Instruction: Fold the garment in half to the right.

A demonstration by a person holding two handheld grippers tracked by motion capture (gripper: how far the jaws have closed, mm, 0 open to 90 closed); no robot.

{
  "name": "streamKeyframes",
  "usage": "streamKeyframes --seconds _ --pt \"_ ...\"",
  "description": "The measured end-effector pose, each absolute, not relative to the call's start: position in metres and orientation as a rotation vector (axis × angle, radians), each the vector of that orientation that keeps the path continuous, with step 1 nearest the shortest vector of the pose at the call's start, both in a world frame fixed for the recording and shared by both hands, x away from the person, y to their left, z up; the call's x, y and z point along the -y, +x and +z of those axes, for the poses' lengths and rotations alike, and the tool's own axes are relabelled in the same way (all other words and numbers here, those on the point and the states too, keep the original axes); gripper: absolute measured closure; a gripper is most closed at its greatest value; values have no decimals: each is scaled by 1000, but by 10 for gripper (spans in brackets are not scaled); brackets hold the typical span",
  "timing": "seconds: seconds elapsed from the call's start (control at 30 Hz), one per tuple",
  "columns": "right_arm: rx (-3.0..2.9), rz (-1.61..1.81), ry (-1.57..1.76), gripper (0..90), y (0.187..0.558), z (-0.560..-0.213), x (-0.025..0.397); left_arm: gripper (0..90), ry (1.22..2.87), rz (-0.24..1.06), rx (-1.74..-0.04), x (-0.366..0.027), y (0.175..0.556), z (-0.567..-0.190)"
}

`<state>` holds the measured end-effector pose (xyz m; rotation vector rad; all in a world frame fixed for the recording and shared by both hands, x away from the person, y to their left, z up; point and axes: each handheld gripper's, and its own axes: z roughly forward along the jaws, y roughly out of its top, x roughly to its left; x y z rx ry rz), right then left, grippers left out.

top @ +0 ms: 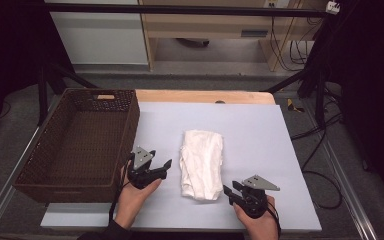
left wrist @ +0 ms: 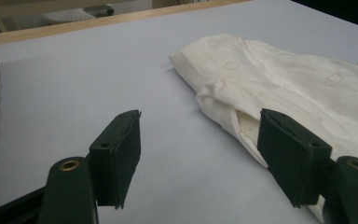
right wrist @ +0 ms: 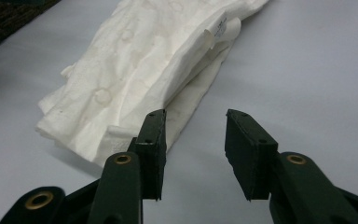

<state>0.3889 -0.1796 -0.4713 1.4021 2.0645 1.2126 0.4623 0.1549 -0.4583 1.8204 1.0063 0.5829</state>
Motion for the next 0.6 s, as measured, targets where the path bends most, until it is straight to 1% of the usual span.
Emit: streamKeyframes --seconds 0.2,0.6 --pt "-2073 1187 1411 575 392 -474 182 285 1831 582 -1014 -155 462 -459" --pt "-2091 1138 1397 507 394 -478 186 223 1829 538 -1041 -151 463 -459"
